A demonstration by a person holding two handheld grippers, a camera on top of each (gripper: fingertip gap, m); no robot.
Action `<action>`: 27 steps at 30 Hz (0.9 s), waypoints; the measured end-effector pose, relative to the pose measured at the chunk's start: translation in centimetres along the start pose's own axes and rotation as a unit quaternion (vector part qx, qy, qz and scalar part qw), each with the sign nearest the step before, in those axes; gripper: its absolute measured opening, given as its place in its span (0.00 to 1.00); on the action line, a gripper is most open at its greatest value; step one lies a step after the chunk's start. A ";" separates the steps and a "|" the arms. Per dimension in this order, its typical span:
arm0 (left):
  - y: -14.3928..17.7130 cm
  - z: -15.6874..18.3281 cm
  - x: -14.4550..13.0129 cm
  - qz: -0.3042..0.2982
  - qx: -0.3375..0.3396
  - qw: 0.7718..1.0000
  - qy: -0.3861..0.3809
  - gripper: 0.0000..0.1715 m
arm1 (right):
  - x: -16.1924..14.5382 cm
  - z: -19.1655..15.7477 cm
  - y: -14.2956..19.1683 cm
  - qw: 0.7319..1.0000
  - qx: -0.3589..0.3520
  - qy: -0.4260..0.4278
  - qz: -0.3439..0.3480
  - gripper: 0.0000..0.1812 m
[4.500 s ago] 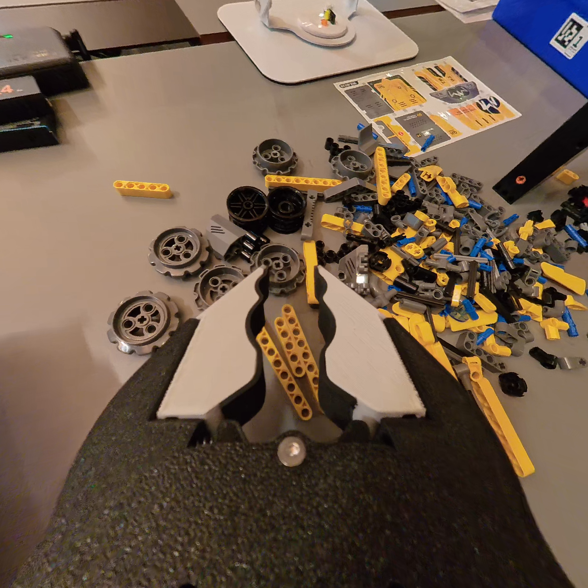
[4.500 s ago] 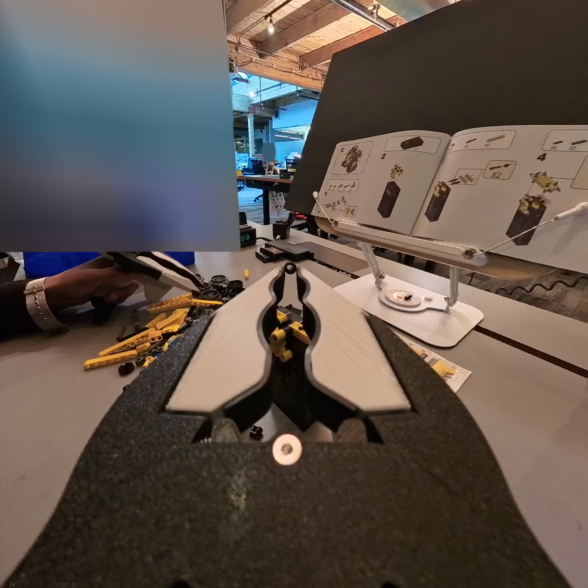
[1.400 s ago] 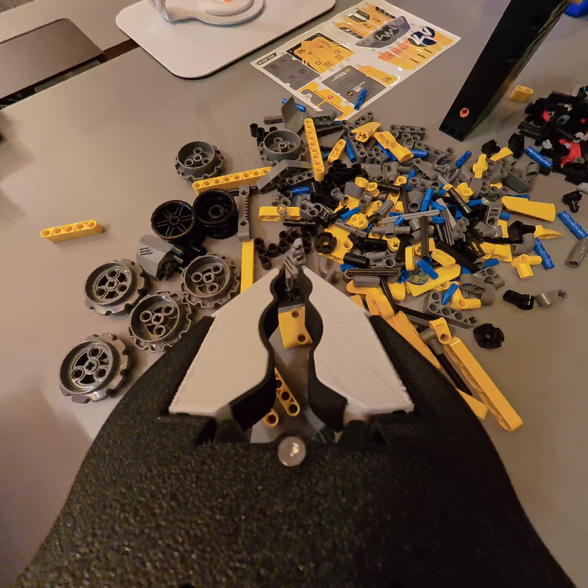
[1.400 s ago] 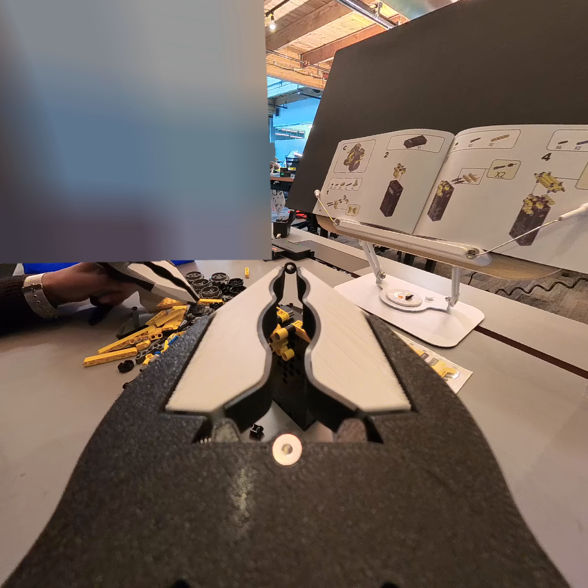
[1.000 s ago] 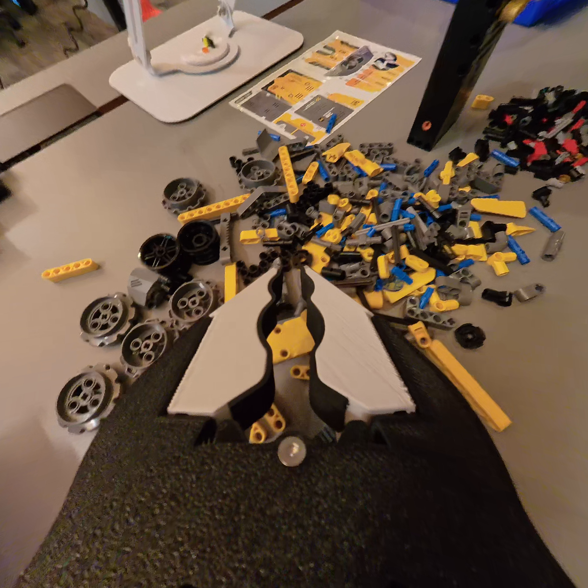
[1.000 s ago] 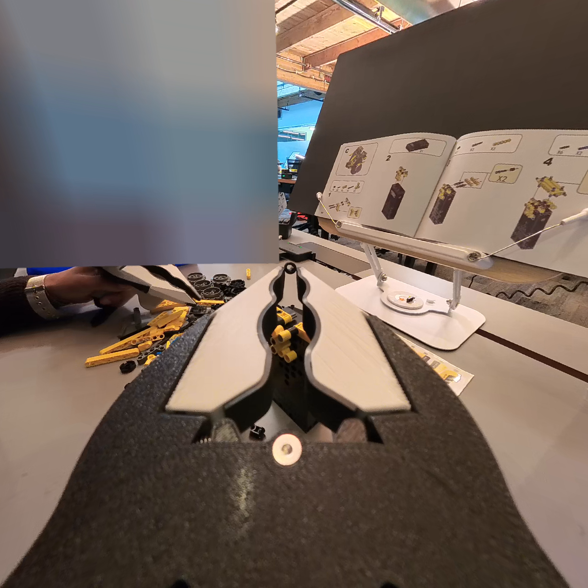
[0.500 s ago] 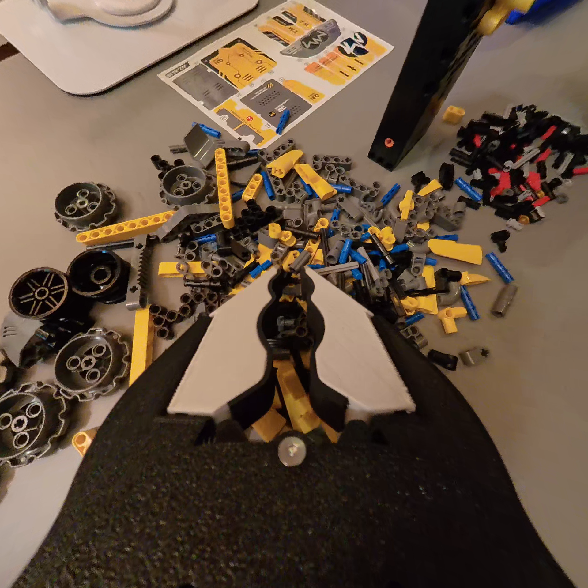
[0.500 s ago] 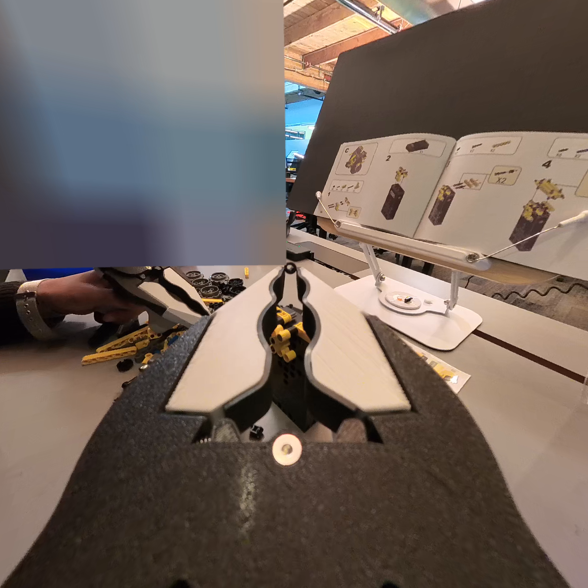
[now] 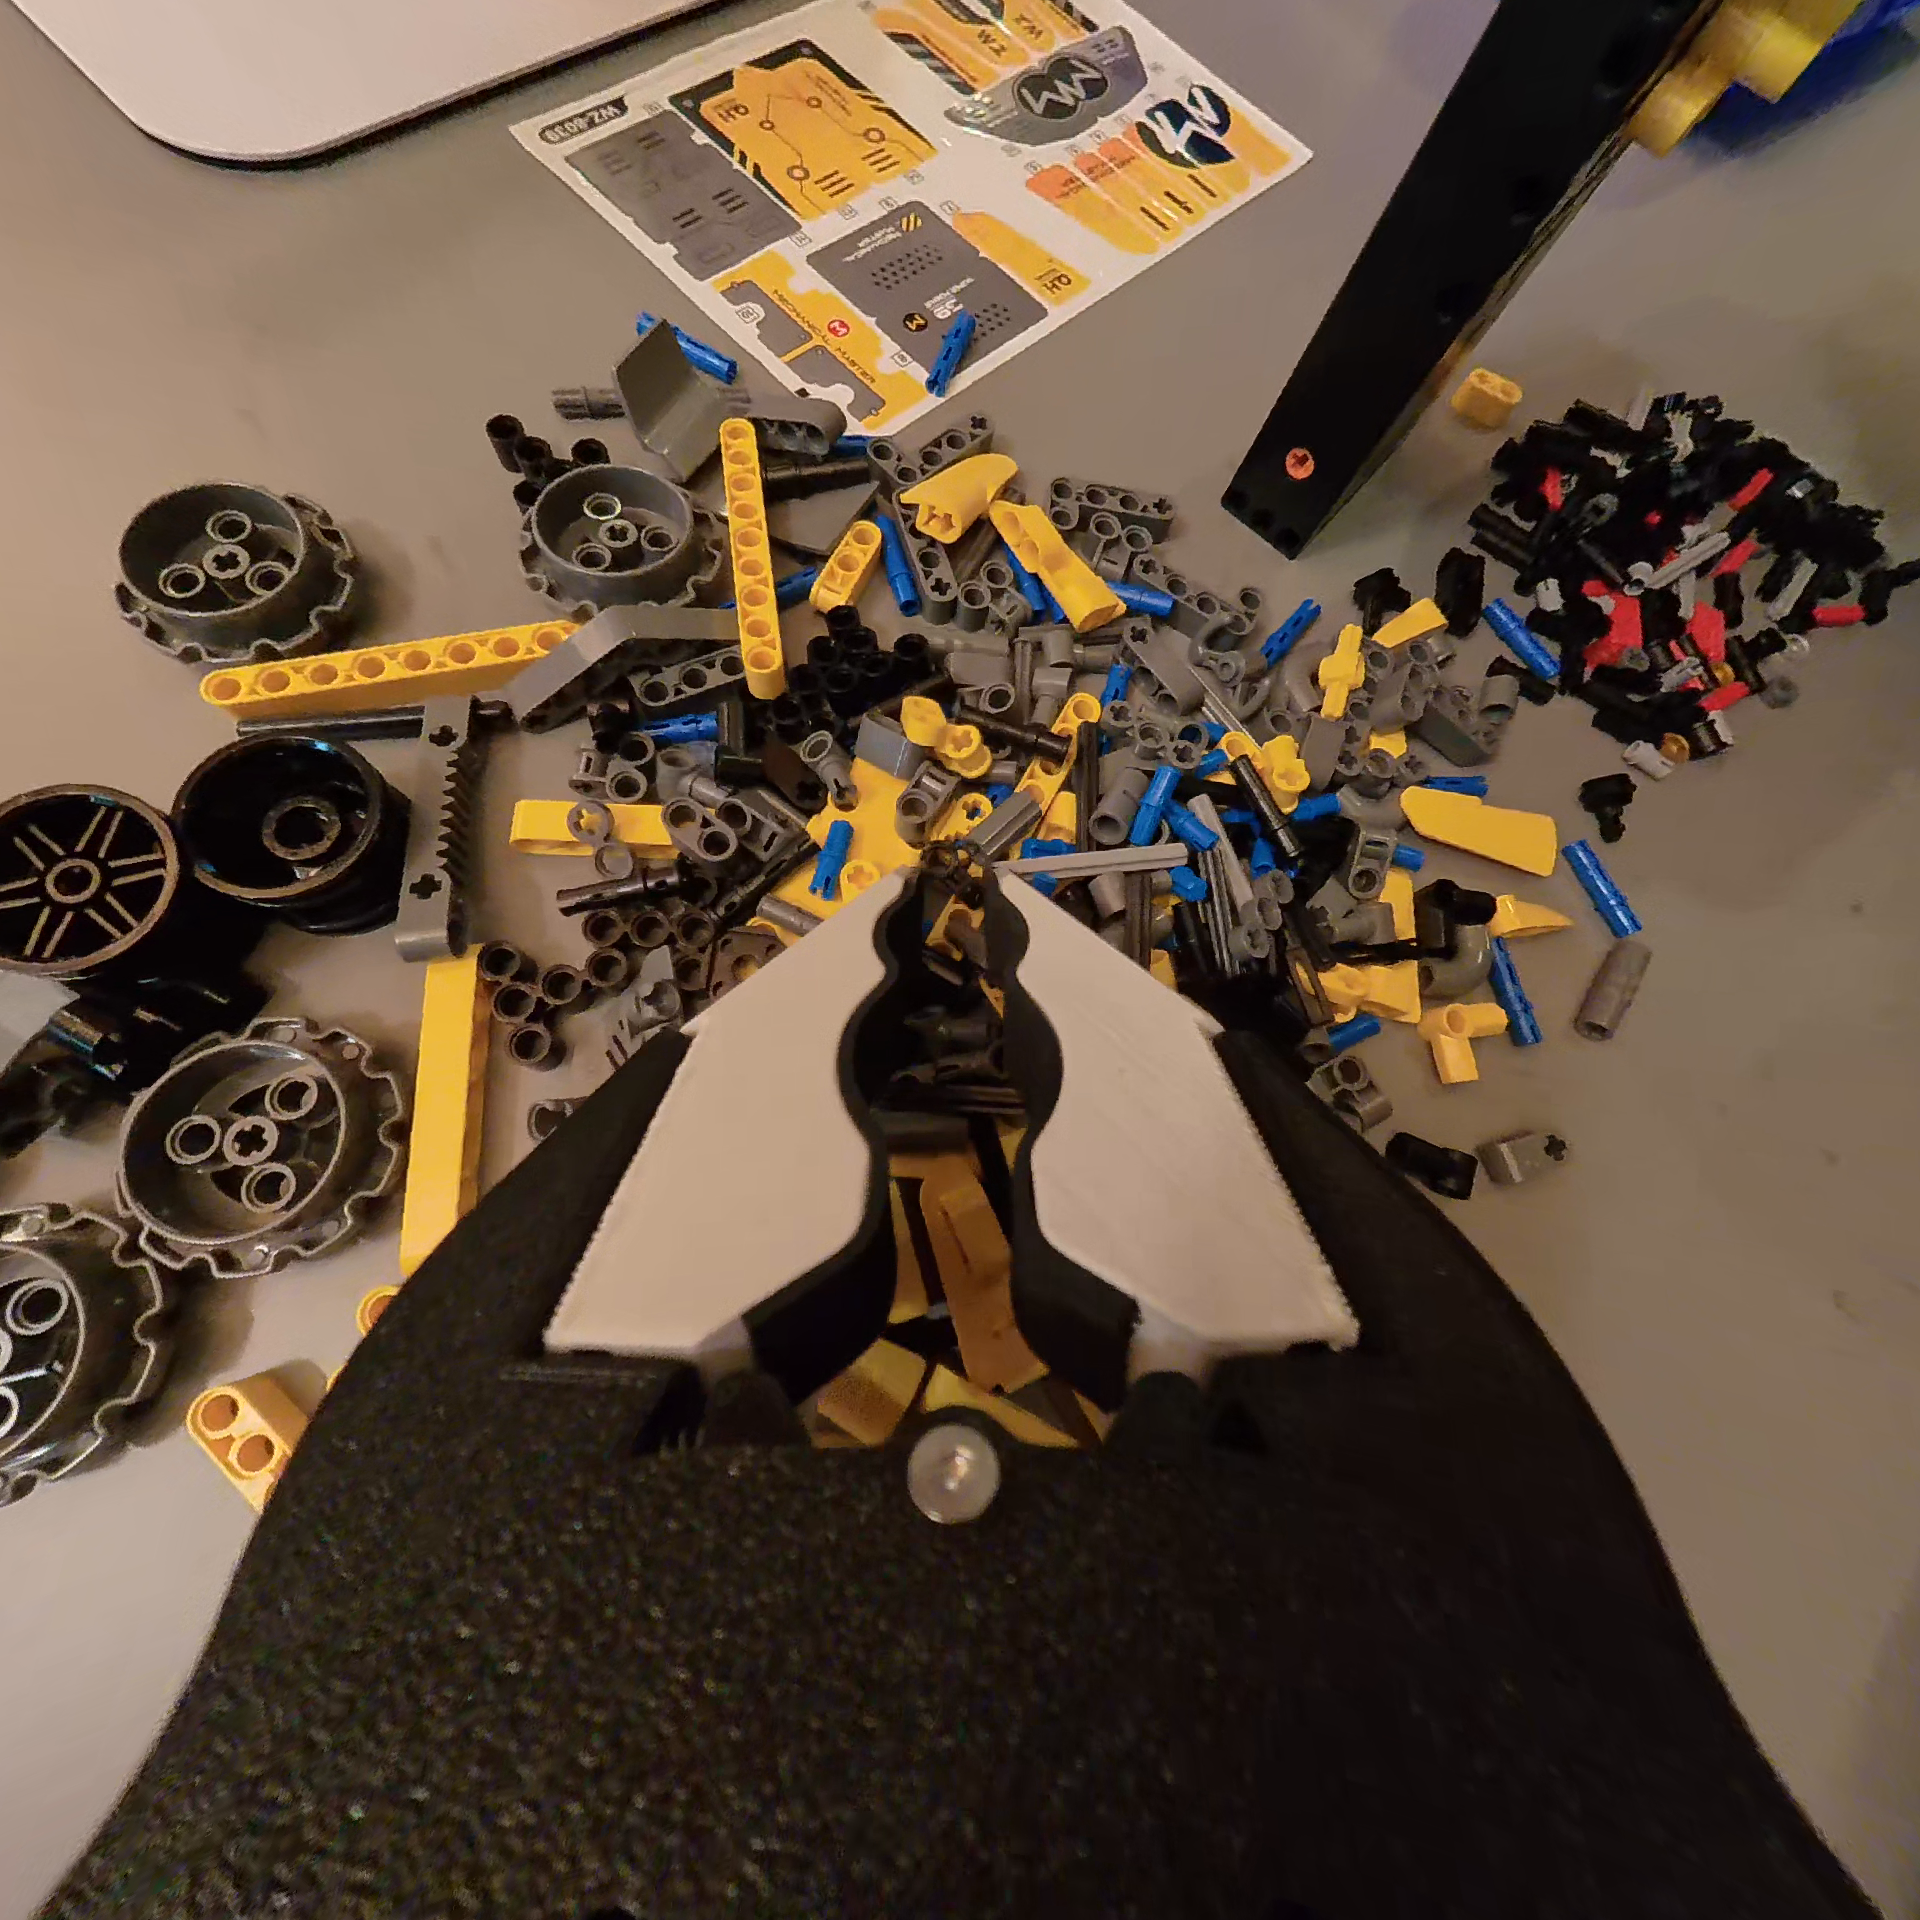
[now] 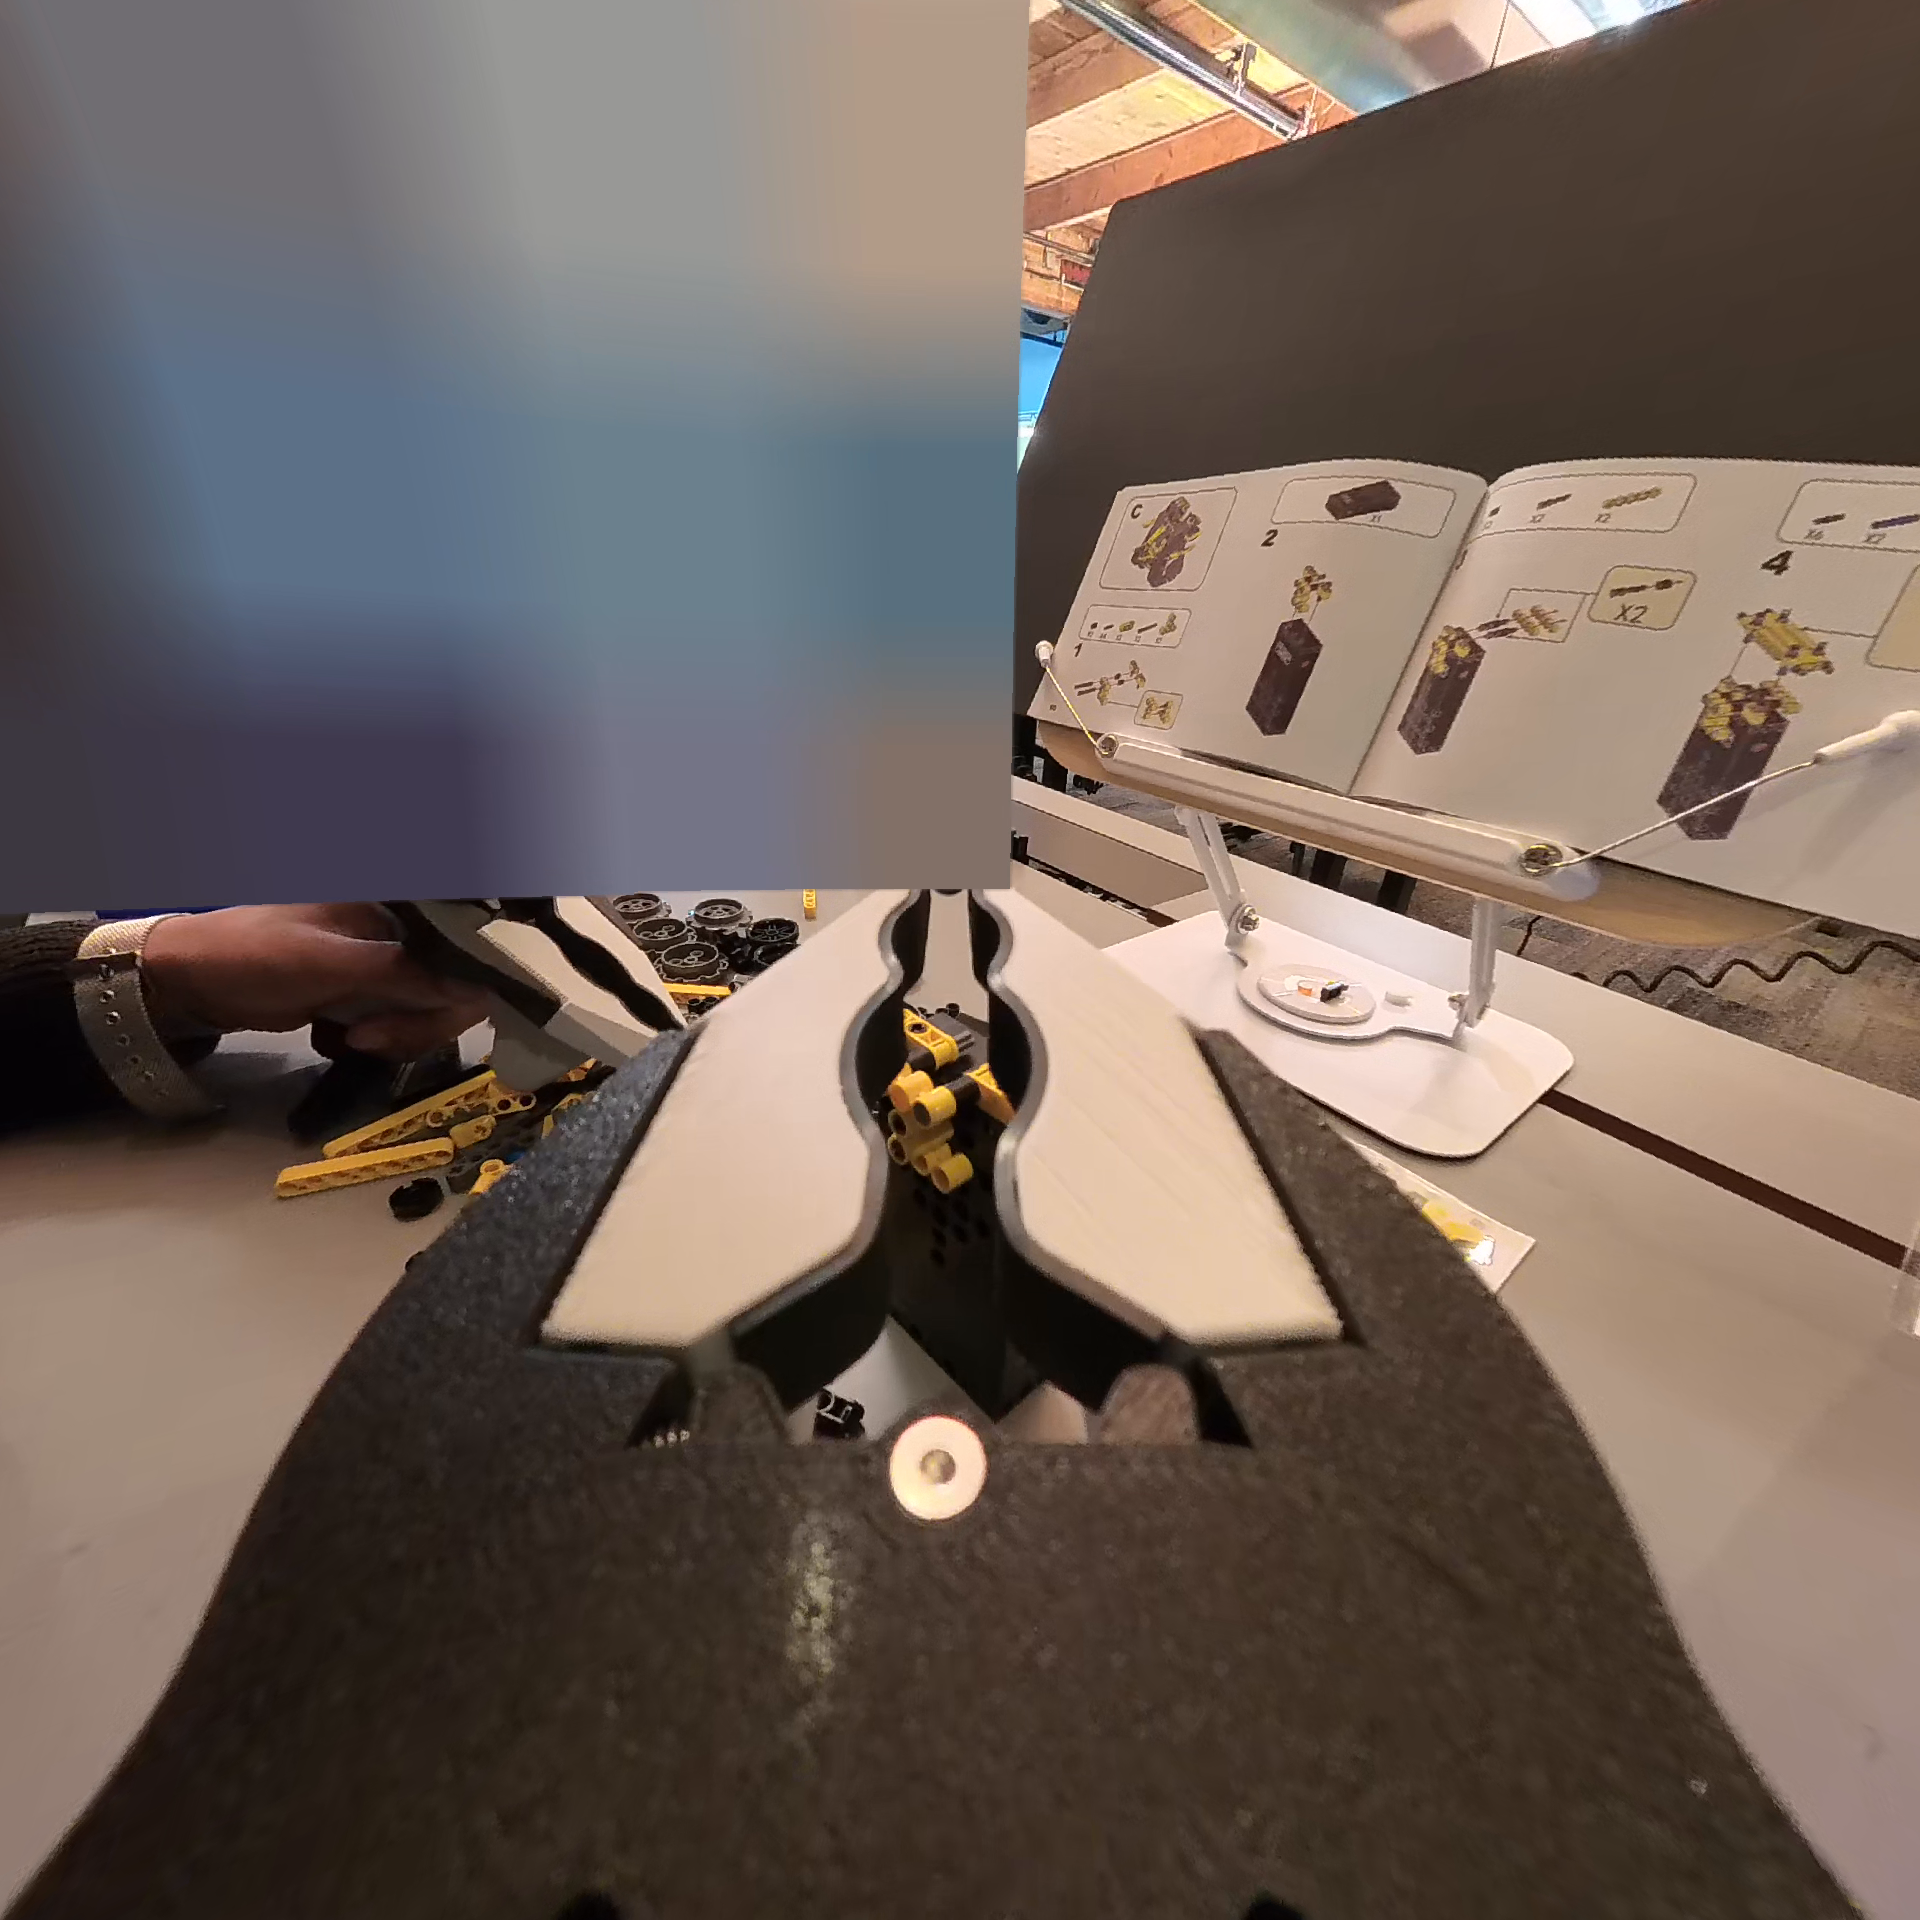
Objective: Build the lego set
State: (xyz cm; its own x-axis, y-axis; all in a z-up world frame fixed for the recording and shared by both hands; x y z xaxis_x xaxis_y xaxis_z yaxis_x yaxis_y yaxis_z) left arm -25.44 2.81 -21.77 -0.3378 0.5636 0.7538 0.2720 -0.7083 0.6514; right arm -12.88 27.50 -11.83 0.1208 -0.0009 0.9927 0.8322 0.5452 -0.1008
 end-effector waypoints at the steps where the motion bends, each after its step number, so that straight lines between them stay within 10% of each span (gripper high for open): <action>1: 0.0 0.0 0.0 0.000 -0.001 1.000 0.002 0.06 | 0.0 0.0 0.0 1.000 0.000 0.000 -0.001 0.03; 27: 1.0 -0.2 0.2 0.043 -0.021 0.999 0.015 0.03 | 0.1 -0.1 0.0 1.000 -0.002 0.005 0.000 0.03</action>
State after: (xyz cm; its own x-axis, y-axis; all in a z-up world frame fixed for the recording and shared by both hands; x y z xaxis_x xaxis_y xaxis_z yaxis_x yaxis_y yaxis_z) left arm -25.42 2.14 -20.98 -0.3426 0.4868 0.8035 0.2629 -0.7714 0.5795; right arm -12.83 27.47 -11.76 0.1273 -0.0095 0.9918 0.8344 0.5416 -0.1019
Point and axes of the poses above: each gripper's, where its closed fingertips meet, y back along the fingers, x out of its top, z = x × y across the jaws, the point moved 8 cm from there along y, back along the fingers, and after that the axes turned 5 degrees about x, right-handed, at the moved point
